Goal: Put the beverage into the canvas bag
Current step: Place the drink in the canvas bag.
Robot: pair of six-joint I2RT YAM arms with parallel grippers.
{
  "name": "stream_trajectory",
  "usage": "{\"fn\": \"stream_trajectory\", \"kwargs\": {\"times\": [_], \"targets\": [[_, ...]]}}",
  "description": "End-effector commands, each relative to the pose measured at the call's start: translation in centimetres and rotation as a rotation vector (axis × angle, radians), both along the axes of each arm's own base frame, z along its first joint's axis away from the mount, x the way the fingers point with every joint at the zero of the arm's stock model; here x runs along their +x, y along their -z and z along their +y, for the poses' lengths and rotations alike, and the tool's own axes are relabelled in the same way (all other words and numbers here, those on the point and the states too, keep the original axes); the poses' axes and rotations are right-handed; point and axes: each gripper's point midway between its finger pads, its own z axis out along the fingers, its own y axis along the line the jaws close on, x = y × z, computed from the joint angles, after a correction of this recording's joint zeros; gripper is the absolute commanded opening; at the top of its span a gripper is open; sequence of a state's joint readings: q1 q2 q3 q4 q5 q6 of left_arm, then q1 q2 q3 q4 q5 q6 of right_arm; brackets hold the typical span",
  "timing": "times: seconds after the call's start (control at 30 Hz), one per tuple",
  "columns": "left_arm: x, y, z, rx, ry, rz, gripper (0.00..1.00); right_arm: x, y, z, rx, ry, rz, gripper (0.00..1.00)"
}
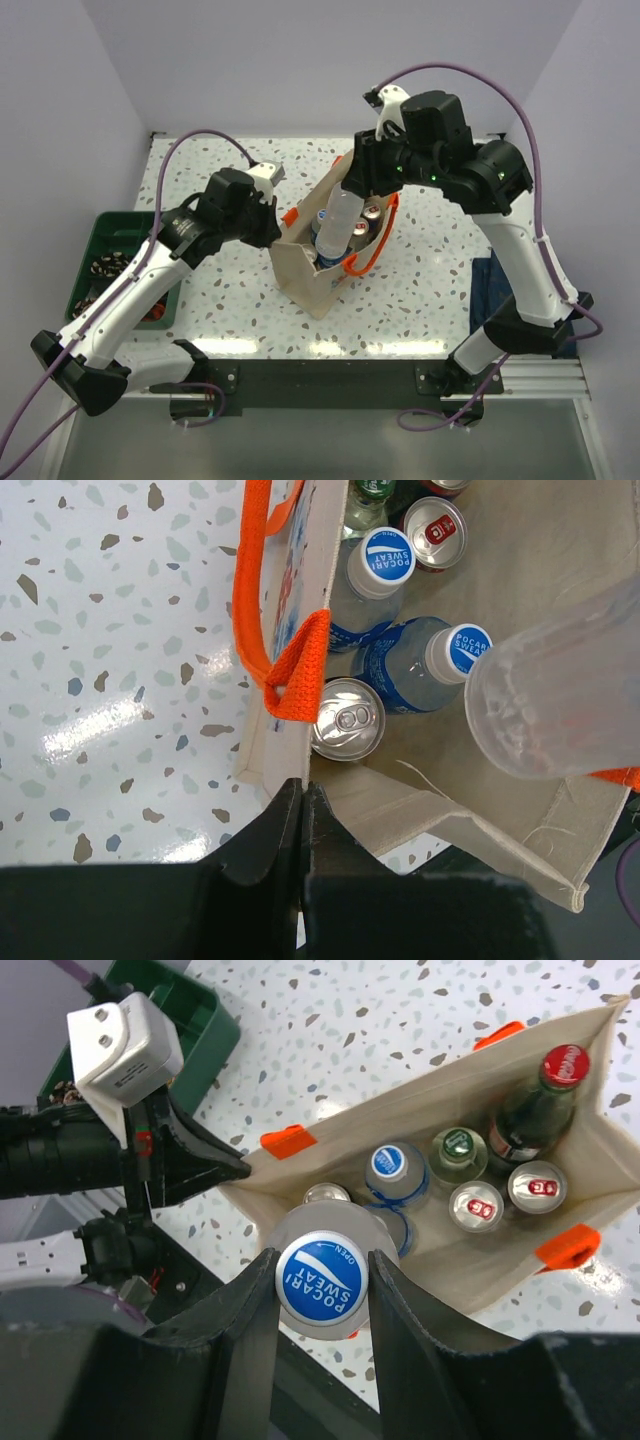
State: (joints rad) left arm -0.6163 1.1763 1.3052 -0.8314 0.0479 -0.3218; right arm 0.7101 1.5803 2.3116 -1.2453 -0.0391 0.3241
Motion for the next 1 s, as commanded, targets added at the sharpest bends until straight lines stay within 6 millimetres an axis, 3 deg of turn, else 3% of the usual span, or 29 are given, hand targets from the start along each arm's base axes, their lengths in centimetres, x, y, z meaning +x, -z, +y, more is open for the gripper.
{"fn": "stream_trajectory", "kwargs": {"times": [0.0, 0.37, 0.97], "targets": [[0.0, -5.3, -0.4, -0.101, 0.013, -0.126, 0.0, -0.2, -4.7, 2.7, 0.135, -0.049, -0.155, 0.0], [-0.2, -5.0, -0.2, -0.101, 0.009, -0.123, 0.0, -2.8, -2.7, 6.6, 0.074, -0.136, -0.142, 0.0], [-0.4, -5.9, -0.3, -0.124, 0.016, -0.137, 0.0, -3.5, 1.9, 9.7, -0.028, -0.123, -0.133, 0.0]]}}
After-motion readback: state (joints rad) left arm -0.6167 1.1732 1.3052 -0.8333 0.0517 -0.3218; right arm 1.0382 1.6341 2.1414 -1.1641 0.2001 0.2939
